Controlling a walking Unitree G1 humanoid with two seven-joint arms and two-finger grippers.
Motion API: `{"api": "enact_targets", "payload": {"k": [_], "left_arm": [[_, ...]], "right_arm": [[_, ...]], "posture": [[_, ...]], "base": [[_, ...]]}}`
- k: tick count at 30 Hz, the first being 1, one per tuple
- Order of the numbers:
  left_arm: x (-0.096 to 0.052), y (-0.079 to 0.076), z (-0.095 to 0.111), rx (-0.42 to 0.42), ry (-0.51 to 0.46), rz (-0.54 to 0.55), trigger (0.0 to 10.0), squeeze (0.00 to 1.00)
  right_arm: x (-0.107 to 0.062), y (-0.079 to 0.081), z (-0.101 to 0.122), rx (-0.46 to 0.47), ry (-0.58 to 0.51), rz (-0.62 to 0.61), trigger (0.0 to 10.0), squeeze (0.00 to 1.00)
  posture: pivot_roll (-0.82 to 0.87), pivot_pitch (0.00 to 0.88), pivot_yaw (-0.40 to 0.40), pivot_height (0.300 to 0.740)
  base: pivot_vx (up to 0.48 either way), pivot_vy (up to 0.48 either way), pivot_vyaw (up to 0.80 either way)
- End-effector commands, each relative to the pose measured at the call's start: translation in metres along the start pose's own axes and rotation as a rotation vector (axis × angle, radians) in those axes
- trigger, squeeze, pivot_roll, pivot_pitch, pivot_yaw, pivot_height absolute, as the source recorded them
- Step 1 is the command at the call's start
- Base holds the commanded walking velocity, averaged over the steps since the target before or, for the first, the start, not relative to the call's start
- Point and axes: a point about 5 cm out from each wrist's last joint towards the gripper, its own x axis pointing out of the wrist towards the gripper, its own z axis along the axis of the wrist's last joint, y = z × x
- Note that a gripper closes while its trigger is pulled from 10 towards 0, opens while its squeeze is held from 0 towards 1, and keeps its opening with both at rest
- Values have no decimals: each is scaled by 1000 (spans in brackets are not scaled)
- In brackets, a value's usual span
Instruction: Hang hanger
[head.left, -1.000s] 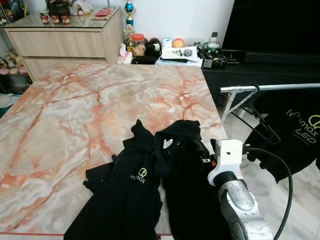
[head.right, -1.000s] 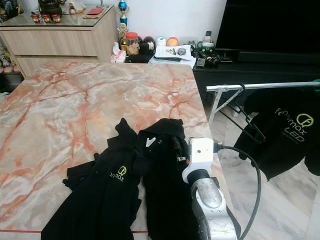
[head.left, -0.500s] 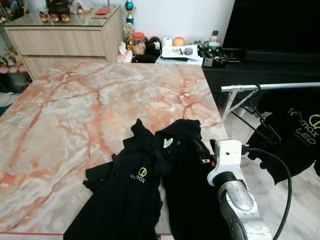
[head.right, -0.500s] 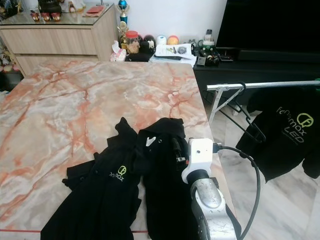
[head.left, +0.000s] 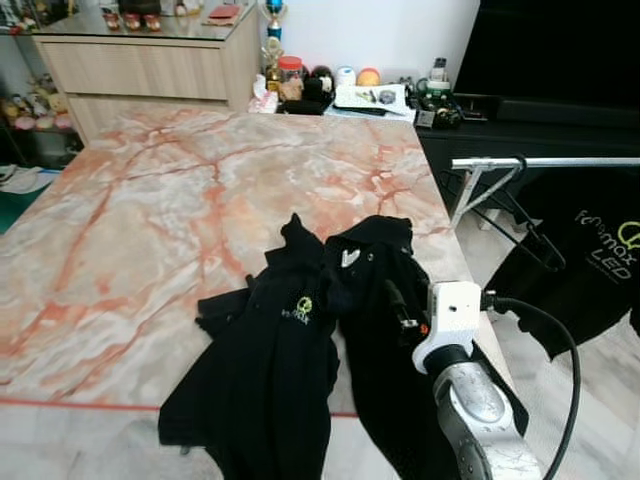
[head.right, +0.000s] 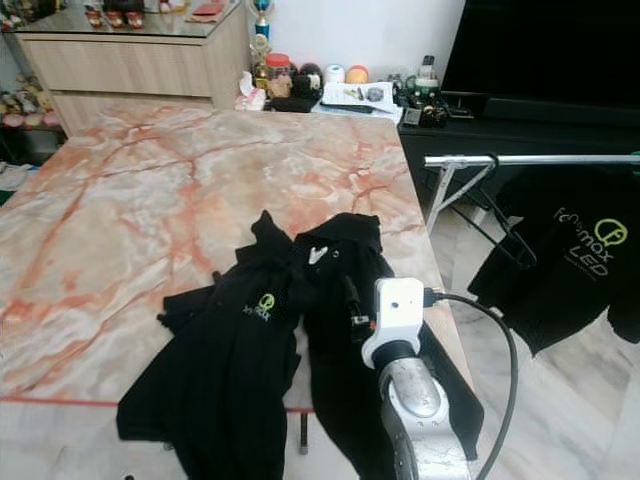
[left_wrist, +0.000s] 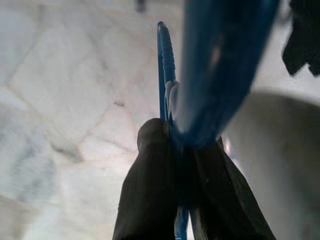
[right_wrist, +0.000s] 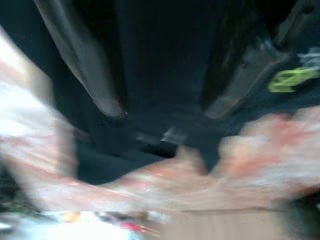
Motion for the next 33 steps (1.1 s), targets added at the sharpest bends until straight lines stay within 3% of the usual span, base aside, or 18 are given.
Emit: {"api": "enact_targets", "payload": {"k": [1, 12, 25, 30, 33], "left_arm": [[-5, -1, -23, 3, 83, -9, 10000, 0], [-5, -2, -23, 3, 82, -11, 10000, 0], [-5, -2, -24, 4, 84, -12, 10000, 0], [-5, -2, -24, 10, 86, -9, 10000, 0], [-5, -2, -24, 6, 84, -8, 10000, 0]], "right_arm": [[-1, 2, -5, 7, 17, 1, 10000, 0], [-4, -3, -20, 10, 50, -27, 10000, 0], [-22, -27, -39, 43, 51, -201, 10000, 0], [-28, -29, -60, 49, 126, -214, 10000, 0], [-32, -34, -85, 83, 220, -237, 10000, 0]], "posture": [[45, 83, -12, 740], [46, 84, -14, 740], [44, 81, -16, 740], [46, 79, -16, 740], [47, 77, -17, 740]], "base": [[-274, 0, 0], [-271, 0, 0], [-272, 0, 0], [0, 0, 0], [0, 0, 0]]}}
